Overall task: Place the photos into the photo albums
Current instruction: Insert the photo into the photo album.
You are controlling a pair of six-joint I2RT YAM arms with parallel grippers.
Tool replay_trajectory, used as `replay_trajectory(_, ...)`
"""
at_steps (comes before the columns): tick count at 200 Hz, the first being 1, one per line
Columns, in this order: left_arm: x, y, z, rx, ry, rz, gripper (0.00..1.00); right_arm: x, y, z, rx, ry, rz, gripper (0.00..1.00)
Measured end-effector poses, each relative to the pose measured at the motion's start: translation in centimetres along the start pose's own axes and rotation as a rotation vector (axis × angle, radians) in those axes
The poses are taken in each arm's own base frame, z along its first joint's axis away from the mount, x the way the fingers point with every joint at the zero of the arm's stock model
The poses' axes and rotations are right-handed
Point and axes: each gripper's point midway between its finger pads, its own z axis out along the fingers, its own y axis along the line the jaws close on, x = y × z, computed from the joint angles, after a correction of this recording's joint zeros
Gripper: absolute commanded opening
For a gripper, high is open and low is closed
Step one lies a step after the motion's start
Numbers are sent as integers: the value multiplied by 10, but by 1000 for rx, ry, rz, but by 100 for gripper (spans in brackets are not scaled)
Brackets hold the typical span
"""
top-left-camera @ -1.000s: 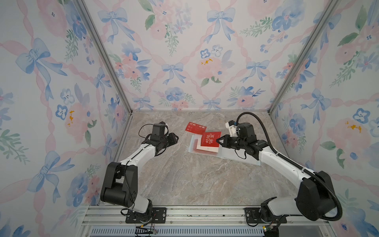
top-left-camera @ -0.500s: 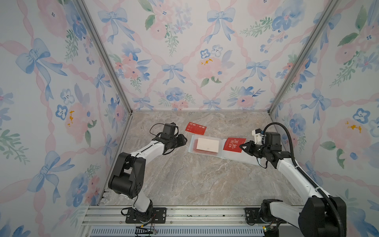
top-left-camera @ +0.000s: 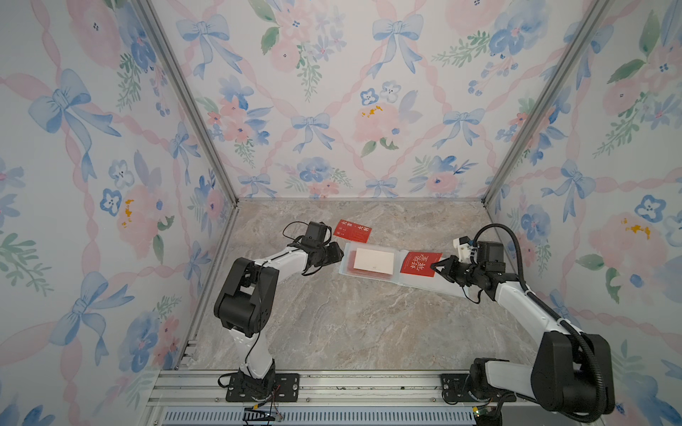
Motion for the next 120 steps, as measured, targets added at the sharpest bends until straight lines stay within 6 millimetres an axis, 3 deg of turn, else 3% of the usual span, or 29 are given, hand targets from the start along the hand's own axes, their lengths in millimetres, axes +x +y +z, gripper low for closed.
replay_trajectory(55,-3,-11,12,13,8,16,40,4,0,19,-31,39,6,6)
replay_trajectory(120,0,-11,23,10,23,20,41,5,-2,24,-36,47,8,6)
